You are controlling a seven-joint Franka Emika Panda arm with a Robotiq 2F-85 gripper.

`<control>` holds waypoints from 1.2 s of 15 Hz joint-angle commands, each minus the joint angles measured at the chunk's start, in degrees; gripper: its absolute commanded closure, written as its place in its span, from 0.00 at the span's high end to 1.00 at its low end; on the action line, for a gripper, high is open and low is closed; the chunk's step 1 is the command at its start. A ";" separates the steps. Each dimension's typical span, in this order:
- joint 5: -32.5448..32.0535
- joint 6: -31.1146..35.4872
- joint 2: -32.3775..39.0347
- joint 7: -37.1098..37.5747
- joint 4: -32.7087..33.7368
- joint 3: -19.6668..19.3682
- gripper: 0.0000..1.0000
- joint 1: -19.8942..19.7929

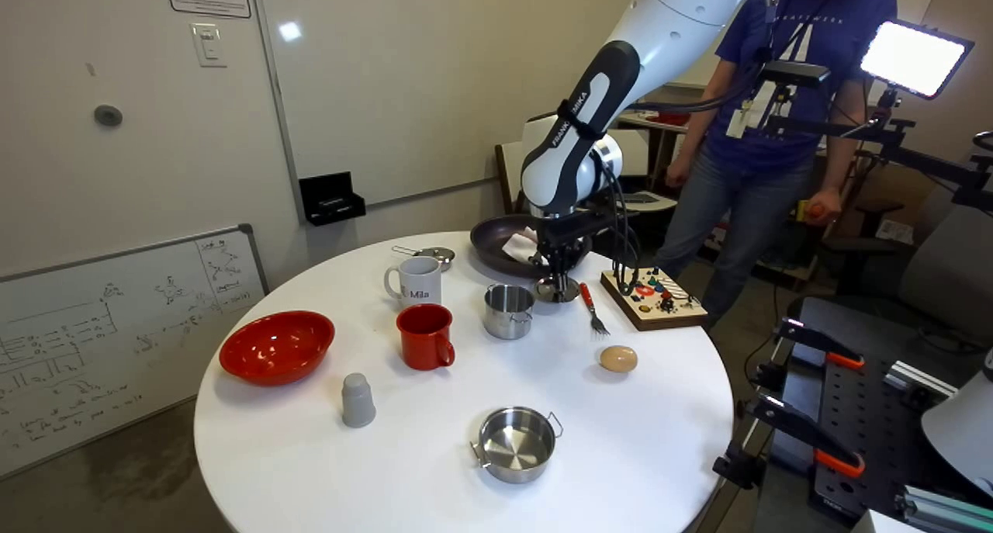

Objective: Put the silver lid on the silver pot in the middle

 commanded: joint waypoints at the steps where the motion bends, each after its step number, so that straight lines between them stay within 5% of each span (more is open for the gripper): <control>1: -1.78 -0.36 -4.43 -0.56 -3.76 -0.15 0.04 -0.34; 18: -6.25 -7.05 -9.38 -16.69 -1.98 5.13 0.04 -4.20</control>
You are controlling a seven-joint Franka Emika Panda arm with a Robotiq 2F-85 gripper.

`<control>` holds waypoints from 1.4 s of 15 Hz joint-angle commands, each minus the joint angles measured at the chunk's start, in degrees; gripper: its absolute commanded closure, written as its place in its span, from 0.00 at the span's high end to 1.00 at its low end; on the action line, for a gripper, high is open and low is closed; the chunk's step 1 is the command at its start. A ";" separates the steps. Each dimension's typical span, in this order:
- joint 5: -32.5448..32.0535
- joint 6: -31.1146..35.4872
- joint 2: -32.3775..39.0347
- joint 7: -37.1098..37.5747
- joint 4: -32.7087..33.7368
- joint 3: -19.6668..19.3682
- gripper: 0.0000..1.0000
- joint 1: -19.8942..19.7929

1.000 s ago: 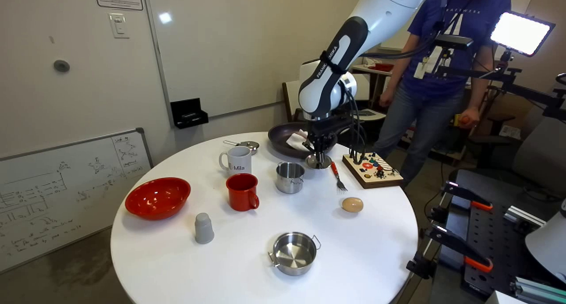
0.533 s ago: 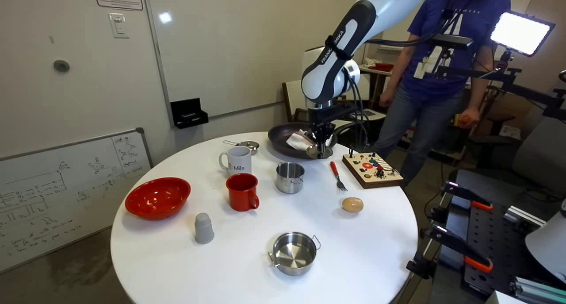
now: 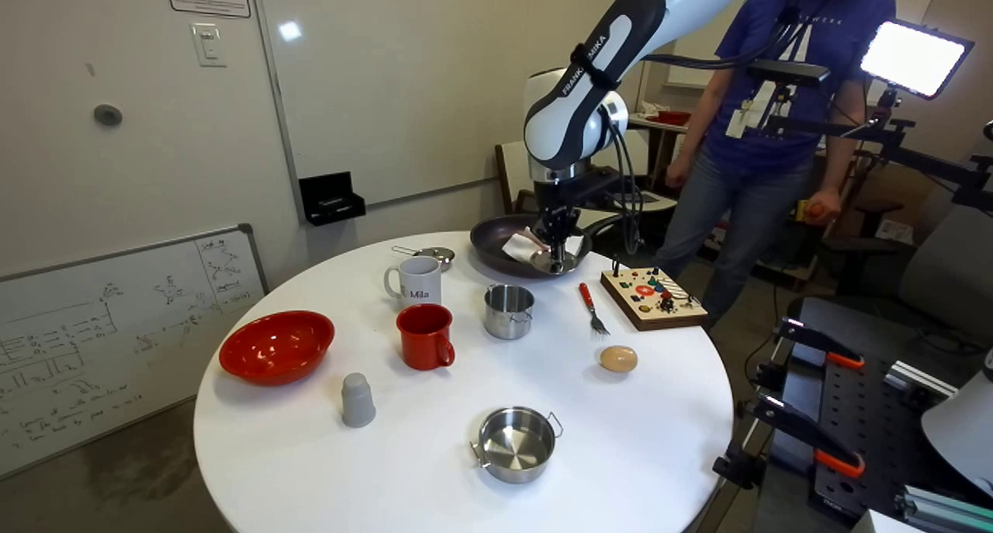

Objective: Put the silver lid on the silver pot in the middle

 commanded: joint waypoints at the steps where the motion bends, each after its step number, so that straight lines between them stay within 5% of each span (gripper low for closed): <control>1: -2.07 -3.06 -1.06 -2.53 0.31 1.85 0.04 -0.53; 21: -8.89 -4.93 0.24 -4.04 2.16 4.47 0.05 3.70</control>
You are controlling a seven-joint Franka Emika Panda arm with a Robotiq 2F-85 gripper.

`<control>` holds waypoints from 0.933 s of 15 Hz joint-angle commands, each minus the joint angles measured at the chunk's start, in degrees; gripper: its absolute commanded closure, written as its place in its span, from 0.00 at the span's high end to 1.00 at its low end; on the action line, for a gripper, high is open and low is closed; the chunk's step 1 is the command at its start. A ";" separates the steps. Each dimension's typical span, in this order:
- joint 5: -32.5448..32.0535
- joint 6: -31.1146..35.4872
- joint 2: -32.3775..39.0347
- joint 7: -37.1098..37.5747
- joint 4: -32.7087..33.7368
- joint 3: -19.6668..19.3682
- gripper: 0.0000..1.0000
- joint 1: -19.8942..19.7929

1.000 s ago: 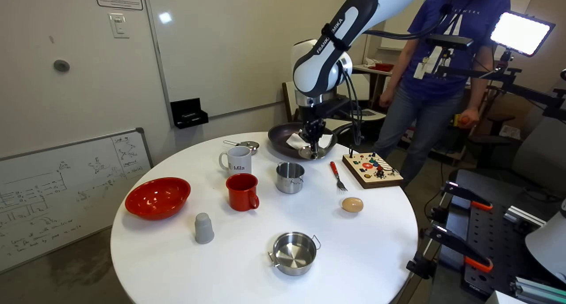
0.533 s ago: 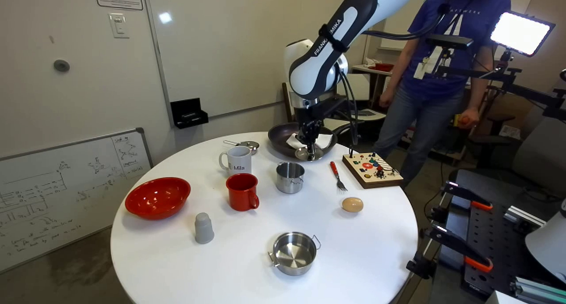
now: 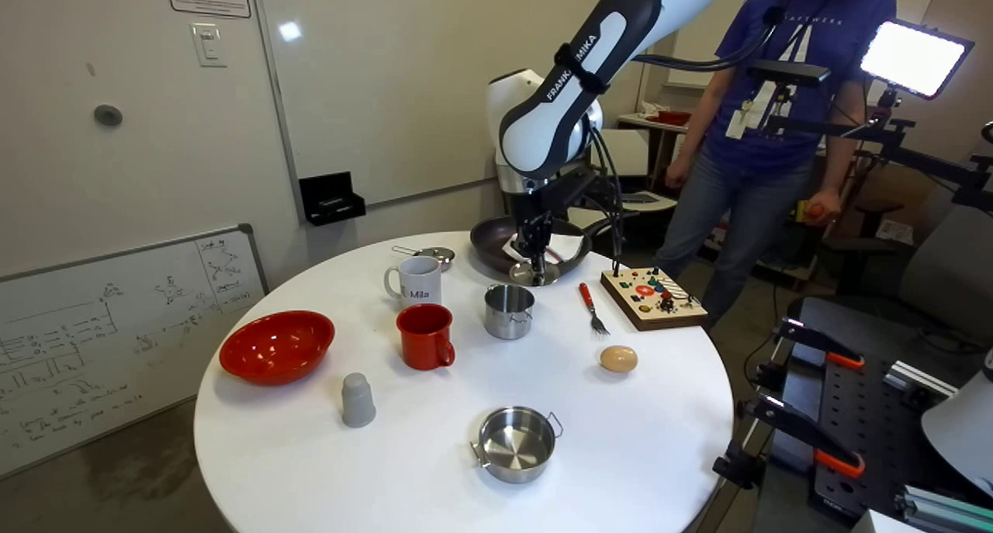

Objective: Put the silver lid on the silver pot in the middle

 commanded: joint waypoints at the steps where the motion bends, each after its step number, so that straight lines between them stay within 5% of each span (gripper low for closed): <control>1: -1.44 -1.56 0.43 -1.61 1.48 0.94 0.05 0.20; 14: -3.88 -1.68 2.92 -7.05 4.53 2.16 0.05 0.77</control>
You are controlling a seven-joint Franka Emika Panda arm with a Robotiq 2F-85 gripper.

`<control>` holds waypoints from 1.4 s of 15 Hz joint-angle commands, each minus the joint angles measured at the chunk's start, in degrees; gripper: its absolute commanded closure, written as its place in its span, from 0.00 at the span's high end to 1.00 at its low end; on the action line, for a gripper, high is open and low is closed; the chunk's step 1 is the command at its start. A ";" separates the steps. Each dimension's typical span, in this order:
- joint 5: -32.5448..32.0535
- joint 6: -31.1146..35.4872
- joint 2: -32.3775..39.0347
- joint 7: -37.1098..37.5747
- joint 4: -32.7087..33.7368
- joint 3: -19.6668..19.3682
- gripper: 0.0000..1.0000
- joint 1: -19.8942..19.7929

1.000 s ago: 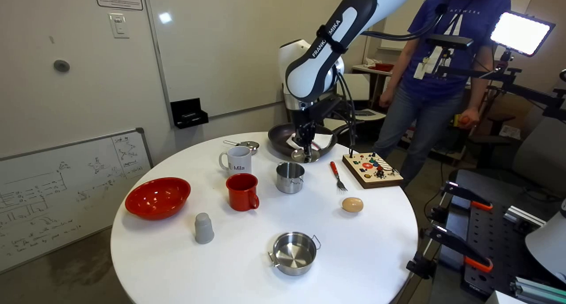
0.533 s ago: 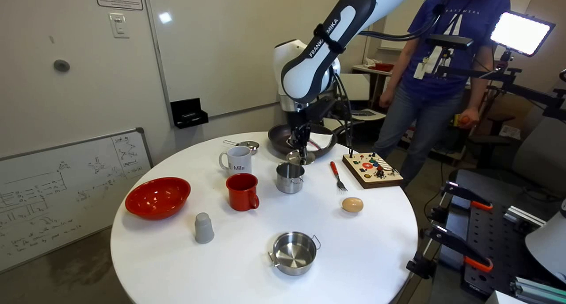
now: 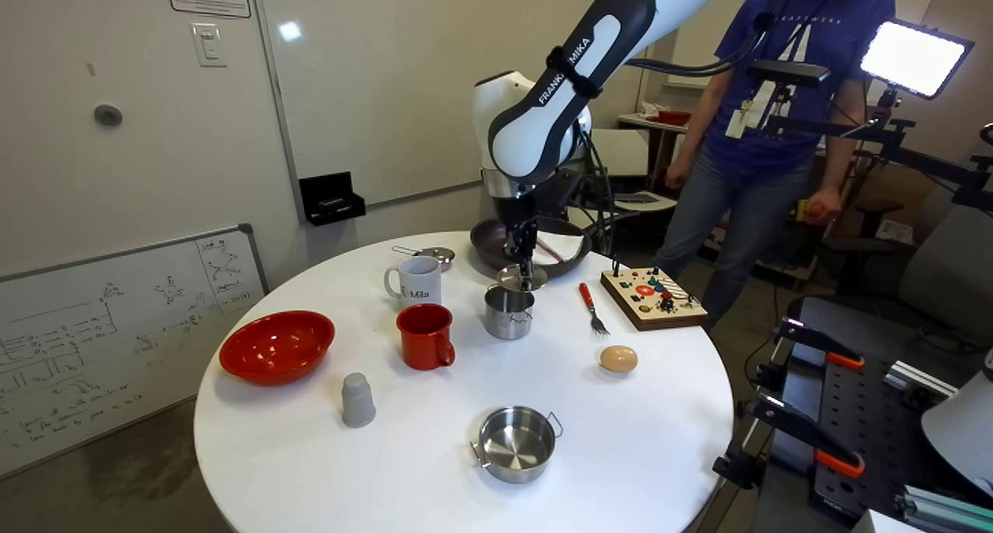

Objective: Put the silver lid on the silver pot in the middle

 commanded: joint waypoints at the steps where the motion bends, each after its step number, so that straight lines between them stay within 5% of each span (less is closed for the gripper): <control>1: -2.34 -1.57 2.19 -1.38 3.25 0.20 0.05 0.63; 21: -4.10 -3.72 6.96 -6.60 9.08 1.16 0.05 1.40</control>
